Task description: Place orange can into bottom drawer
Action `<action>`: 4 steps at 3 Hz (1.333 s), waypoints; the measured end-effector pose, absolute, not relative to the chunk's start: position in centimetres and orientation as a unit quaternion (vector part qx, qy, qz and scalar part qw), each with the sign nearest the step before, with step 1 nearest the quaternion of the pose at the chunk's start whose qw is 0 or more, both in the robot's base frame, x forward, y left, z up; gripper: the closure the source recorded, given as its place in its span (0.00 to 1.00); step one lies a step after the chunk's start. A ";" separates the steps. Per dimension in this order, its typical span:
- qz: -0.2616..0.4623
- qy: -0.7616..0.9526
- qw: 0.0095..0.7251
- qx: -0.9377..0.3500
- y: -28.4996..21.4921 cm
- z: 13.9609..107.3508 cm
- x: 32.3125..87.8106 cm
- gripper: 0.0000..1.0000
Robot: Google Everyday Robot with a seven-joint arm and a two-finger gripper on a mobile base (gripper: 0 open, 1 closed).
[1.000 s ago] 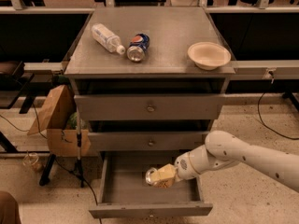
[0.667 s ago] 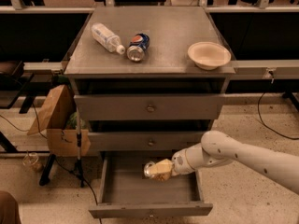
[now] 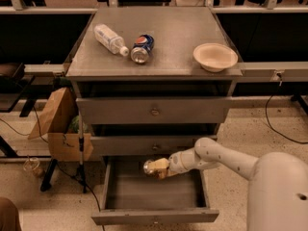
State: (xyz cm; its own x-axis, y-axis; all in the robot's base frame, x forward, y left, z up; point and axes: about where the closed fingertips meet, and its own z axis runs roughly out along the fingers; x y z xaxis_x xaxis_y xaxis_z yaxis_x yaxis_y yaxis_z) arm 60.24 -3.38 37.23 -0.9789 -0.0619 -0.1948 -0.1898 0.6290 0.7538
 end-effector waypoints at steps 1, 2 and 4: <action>0.414 0.908 0.061 -0.033 -2.5 32.6 63.0 0.85; 0.402 0.914 0.054 0.000 -2.3 29.3 64.4 0.62; 0.392 0.919 0.043 0.024 -3.8 24.1 64.3 0.15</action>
Offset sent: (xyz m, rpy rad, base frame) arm 0.0614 0.0067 -0.1205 -0.0784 0.1408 -0.1938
